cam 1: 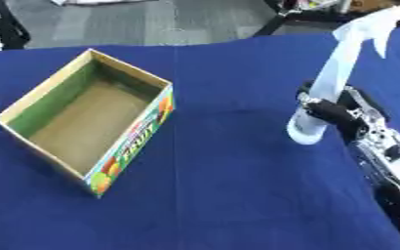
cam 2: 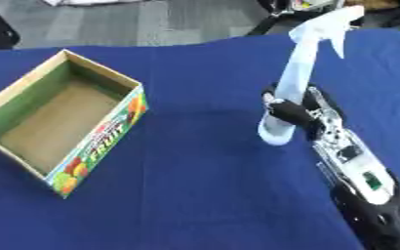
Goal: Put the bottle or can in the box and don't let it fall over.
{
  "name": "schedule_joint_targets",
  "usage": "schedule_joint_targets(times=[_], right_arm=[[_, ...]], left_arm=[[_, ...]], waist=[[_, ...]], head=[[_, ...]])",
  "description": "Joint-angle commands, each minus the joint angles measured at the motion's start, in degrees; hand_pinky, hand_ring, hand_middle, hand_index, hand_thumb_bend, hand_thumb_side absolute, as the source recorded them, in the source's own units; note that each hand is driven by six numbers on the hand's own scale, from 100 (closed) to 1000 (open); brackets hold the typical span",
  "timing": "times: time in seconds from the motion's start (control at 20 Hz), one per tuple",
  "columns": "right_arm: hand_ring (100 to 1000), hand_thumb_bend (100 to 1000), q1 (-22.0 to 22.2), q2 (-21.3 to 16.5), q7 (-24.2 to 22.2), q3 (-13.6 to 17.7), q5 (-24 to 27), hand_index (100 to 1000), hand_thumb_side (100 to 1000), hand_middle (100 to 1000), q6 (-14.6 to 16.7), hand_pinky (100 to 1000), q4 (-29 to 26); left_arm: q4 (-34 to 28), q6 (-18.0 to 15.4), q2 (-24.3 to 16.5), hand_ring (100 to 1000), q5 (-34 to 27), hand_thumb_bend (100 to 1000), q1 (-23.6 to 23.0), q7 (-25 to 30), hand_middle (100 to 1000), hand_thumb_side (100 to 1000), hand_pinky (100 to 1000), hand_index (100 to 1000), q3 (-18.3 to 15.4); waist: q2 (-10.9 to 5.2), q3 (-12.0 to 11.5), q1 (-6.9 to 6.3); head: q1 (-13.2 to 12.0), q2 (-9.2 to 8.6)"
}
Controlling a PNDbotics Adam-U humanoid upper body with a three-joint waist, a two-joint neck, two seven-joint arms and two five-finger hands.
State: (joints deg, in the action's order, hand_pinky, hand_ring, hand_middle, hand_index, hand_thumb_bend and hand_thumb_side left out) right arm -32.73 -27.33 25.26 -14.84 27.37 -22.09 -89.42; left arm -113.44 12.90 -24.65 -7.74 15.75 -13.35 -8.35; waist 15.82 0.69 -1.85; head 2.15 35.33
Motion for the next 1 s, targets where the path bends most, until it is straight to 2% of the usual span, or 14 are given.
schedule_joint_targets(times=[0.05, 0.2, 0.6, 1.0], right_arm=[[945, 100, -0.61, -0.74, 1.58, -0.09, 1.46, 528, 100, 1000, 1.13, 1000, 0.01], [946, 100, -0.87, -1.06, 2.92, -0.11, 1.76, 407, 100, 1000, 1.55, 1000, -0.34], [943, 100, -1.59, -1.73, 6.18, -0.05, 3.51, 194, 100, 1000, 1.59, 1000, -2.24], [943, 100, -3.32, -2.1, 7.5, -0.16, 4.17, 173, 100, 1000, 0.66, 1000, -5.71]], left_arm=[[-1.15, -0.12, -0.8, 1000, -0.25, 100, 0.8, 0.27, 1000, 589, 1000, 903, -0.3], [-1.15, -0.11, -0.84, 1000, -0.37, 100, 0.75, 0.36, 1000, 590, 1000, 901, -0.27], [-1.15, -0.23, -0.93, 1000, -0.56, 100, 0.78, 0.49, 1000, 593, 1000, 896, -0.34], [-1.15, -0.37, -1.02, 1000, -0.66, 100, 0.79, 0.49, 1000, 600, 1000, 895, -0.43]], waist=[[-0.74, -0.11, 0.02], [-0.79, -0.08, 0.07], [-1.02, -0.13, 0.27], [-1.26, -0.22, 0.52]], head=[[0.06, -0.61], [0.09, -0.62], [0.1, -0.48], [-0.07, -0.01]])
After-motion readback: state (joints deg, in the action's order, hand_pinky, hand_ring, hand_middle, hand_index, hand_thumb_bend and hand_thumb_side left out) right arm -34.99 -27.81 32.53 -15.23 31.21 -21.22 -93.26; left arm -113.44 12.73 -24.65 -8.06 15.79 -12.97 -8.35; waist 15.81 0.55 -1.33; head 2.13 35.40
